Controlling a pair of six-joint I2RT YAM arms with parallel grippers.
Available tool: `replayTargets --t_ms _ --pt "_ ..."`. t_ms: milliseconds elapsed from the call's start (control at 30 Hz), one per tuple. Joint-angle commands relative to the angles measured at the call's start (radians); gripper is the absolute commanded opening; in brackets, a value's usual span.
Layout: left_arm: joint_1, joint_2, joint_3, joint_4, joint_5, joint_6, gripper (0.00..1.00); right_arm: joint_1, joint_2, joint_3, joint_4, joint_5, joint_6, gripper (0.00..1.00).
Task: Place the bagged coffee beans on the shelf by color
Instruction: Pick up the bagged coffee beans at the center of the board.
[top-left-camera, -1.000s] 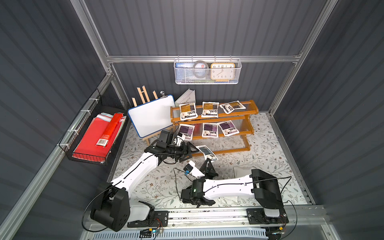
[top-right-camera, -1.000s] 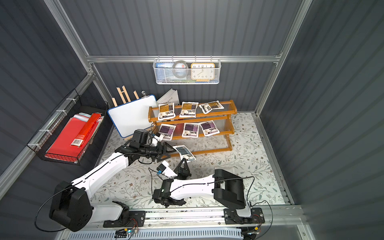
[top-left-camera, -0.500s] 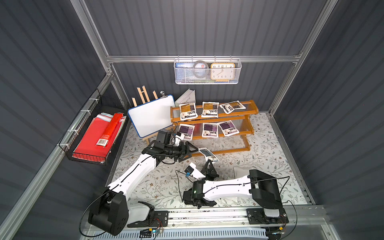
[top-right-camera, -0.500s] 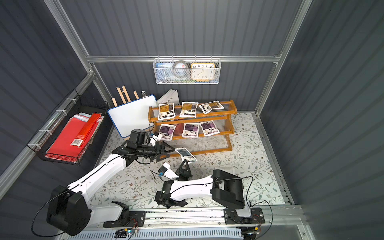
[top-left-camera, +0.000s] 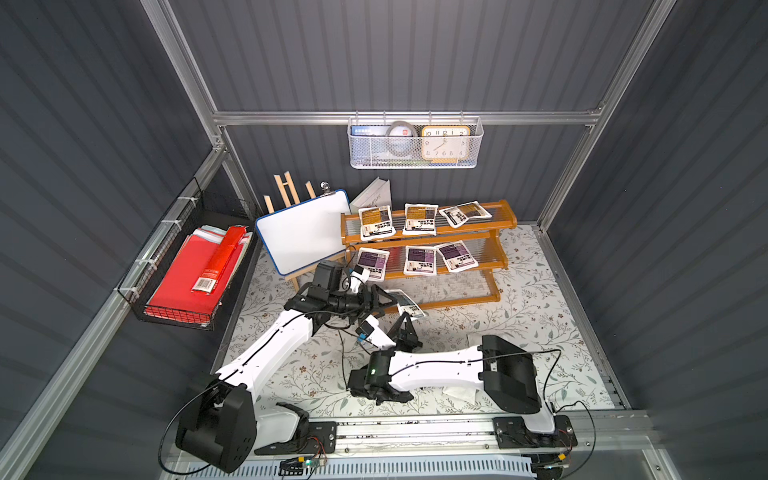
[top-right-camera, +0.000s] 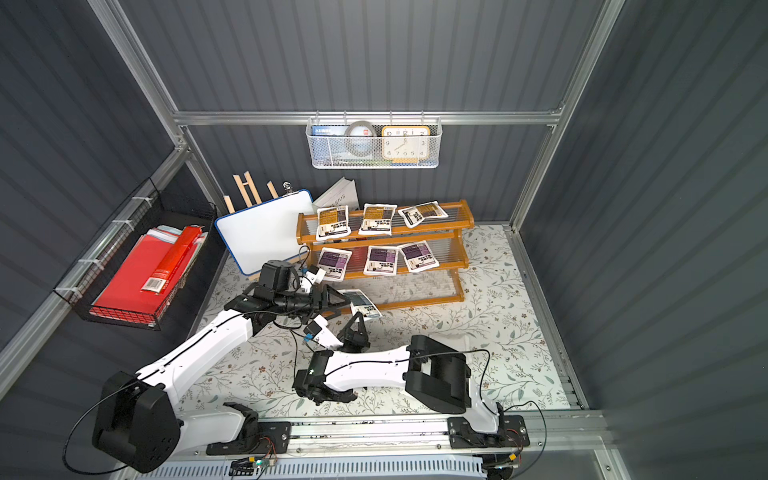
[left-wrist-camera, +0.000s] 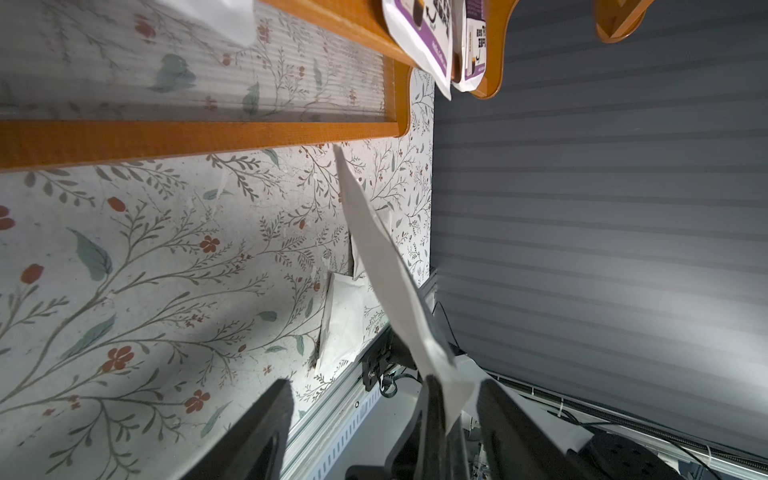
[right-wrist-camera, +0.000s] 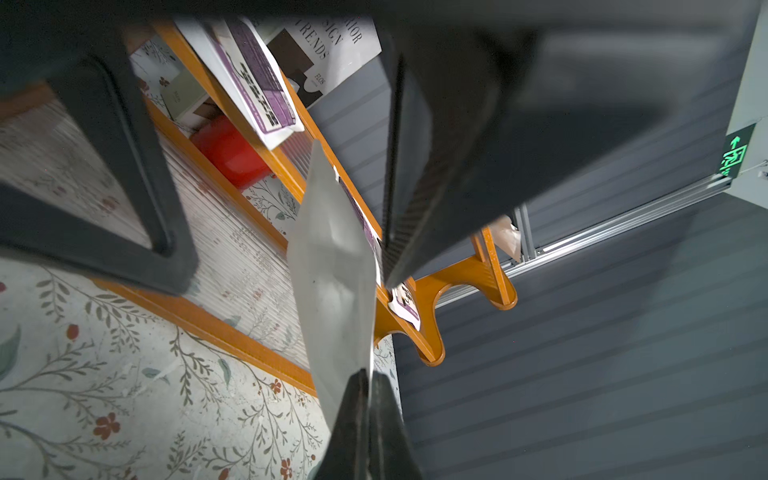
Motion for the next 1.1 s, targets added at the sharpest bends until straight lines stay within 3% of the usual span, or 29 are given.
replayTargets --t_ms 0,333,600,767,900,967,1067 --pt "0.004 -0.011 0.0 0.039 0.018 -0.008 0.7 0.0 0.031 0.048 -0.013 0.121 0.002 0.0" --pt "0.004 0.013 -0.001 0.072 0.019 0.012 0.39 0.022 0.061 0.128 -0.013 0.092 0.001 0.0" --pt "0.004 -0.019 -0.05 0.092 -0.012 0.019 0.0 0.029 0.059 0.144 -0.013 0.064 0.011 0.0" --pt "0.004 -0.033 -0.068 0.089 -0.055 0.026 0.0 0.033 0.015 0.098 -0.013 -0.02 0.055 0.0" --pt "0.004 -0.028 -0.079 0.099 -0.076 0.022 0.0 0.033 -0.077 -0.021 0.033 -0.159 0.074 0.21" --pt "0.004 -0.022 -0.08 0.113 -0.078 0.018 0.0 0.033 -0.16 -0.117 0.167 -0.251 -0.049 0.27" --pt "0.004 -0.013 -0.075 0.12 -0.088 0.02 0.0 0.034 -0.356 -0.288 0.43 -0.453 -0.22 0.48"
